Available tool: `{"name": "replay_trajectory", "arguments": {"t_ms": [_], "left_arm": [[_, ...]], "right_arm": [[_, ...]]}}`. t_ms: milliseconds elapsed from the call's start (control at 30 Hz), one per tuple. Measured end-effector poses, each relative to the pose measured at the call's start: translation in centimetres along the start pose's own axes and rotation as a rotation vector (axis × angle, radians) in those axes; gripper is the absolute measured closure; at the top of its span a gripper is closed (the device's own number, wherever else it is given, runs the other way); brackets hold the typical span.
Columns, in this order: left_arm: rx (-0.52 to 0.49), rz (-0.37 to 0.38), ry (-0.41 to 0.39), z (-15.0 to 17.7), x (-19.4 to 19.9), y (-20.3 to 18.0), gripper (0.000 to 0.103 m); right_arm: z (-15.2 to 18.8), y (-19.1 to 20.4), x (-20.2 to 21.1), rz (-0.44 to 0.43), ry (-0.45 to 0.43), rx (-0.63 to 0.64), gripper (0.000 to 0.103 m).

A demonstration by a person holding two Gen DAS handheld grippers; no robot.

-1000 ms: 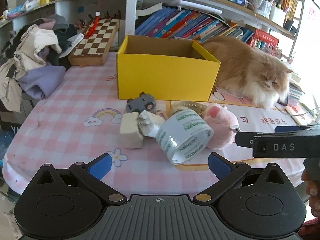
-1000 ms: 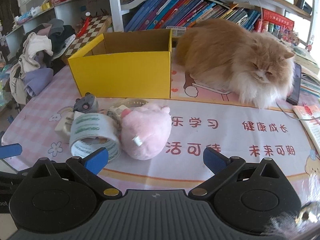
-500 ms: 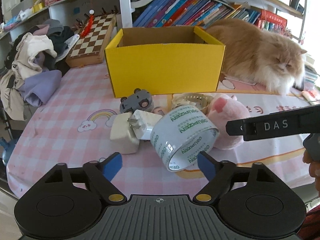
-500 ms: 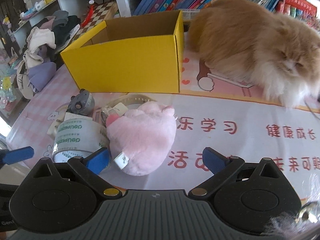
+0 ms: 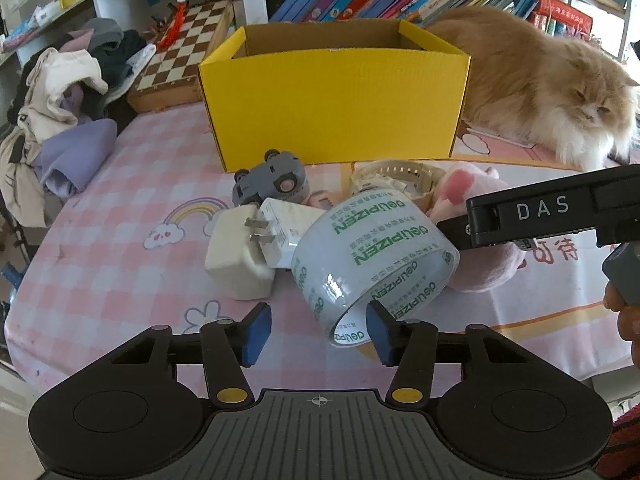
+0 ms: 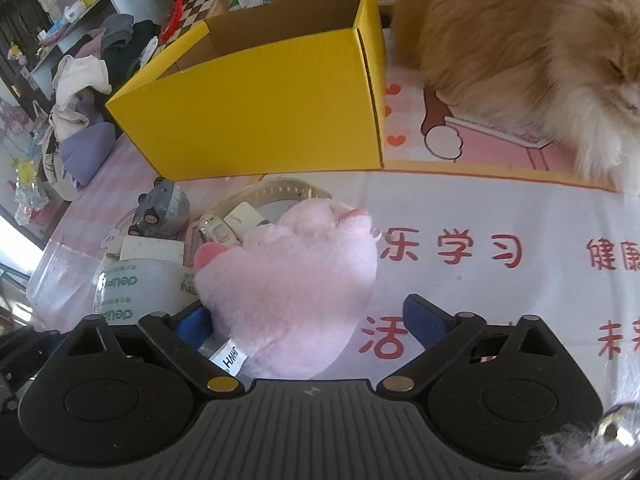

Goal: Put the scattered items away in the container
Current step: 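Grasp the pink plush with the right gripper while the left gripper grasps the tape roll, then carry the pink plush and tape roll together over the yellow box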

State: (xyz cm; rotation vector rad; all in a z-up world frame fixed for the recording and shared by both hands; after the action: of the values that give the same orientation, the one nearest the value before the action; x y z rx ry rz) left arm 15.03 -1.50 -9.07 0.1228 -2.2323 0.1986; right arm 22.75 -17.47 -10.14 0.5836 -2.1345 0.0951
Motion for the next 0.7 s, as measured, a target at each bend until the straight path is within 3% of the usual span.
{"name": "replay_trajectory", "arguments": {"t_ms": [100,233,300,467,700], "left_arm": [[0.01,-0.001,0.002,0.0,-0.1,0.0,0.063],[0.036,0.016,0.001,0.0,-0.1,-0.1,0.069],[0.049,0.025,0.003,-0.1,-0.1,0.0,0.081],[0.071,0.051,-0.01,-0.3,0.3,0.2,0.095],[0.072,0.136,-0.001,0.0,0.9,0.9,0.098]], "right_arm": [[-0.1,0.2,0.0,-0.018,-0.004,0.013,0.022],[-0.1,0.5,0.3,-0.027,-0.016,0.046,0.03],[-0.1,0.5,0.5,-0.026,-0.018,0.049,0.033],[0.2,0.3,1.3,-0.009,-0.012,0.055,0.038],[1.2,0.9,2.9,0.041,-0.024,0.031,0.038]]}}
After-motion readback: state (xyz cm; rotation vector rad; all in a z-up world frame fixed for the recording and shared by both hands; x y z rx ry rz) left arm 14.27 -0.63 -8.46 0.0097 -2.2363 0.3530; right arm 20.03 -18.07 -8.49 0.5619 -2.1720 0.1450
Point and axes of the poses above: each gripper's, at about its wrist camera, not at the fingertips, and x roughly against the way its jaws point, y to its left, z to its underside, the point moved 3 cm from there along -x, roughly the way its jaws point, and after that the axes turned 14 degrees about x, right-handed, at the moved point
